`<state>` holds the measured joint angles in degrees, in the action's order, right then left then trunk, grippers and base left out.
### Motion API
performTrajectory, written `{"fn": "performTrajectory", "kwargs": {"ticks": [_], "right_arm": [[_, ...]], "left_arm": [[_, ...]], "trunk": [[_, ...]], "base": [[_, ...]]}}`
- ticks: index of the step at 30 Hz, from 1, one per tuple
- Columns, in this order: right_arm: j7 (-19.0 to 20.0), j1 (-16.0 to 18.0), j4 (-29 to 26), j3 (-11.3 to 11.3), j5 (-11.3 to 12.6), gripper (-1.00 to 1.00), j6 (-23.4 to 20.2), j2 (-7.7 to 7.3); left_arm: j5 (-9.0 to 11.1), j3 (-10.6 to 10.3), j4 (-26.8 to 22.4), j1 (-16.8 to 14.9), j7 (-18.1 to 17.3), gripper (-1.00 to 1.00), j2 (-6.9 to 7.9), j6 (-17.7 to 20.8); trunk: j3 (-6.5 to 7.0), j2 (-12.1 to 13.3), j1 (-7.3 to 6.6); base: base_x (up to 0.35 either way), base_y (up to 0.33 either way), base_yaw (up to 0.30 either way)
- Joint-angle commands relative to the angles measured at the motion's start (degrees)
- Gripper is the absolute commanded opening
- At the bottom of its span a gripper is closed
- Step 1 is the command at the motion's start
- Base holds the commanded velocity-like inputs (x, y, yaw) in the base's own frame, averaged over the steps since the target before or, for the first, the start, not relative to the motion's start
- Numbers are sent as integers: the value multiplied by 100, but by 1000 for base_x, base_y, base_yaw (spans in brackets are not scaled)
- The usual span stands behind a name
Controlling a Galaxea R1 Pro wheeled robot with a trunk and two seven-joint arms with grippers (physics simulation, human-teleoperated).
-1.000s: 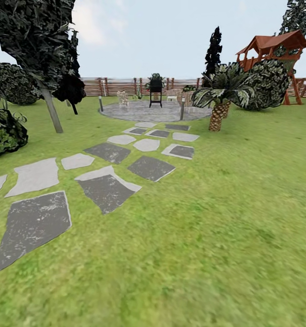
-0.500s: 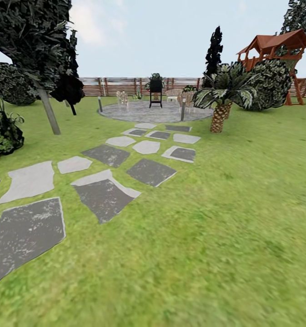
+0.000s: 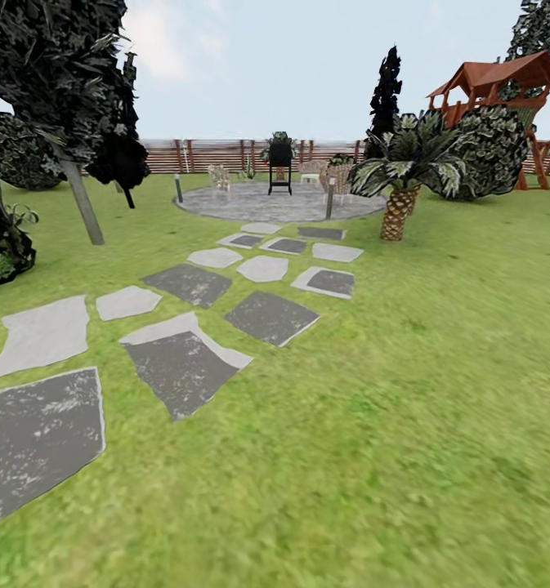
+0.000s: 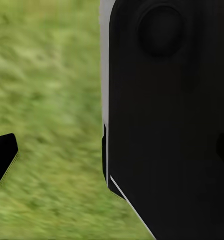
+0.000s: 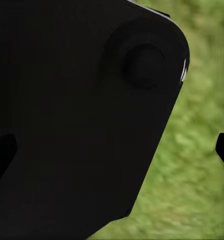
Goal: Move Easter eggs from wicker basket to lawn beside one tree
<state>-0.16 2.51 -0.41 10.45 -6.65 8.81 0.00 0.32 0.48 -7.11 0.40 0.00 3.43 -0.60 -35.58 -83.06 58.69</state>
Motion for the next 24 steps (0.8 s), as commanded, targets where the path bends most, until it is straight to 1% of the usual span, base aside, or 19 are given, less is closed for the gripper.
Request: {"fn": "performTrajectory", "kwargs": {"ticks": [1, 24], "right_arm": [[-2, 4, 6, -8, -56, 100, 15, 0], [-2, 4, 6, -12, -53, 100, 18, -1]], "left_arm": [[3, 4, -10, 4, 0, 100, 0, -7], [3, 4, -10, 4, -1, 100, 0, -6]], "trunk": [[-4, -2, 4], [-4, -2, 4]], "base": [[339, 0, 0], [339, 0, 0]]}}
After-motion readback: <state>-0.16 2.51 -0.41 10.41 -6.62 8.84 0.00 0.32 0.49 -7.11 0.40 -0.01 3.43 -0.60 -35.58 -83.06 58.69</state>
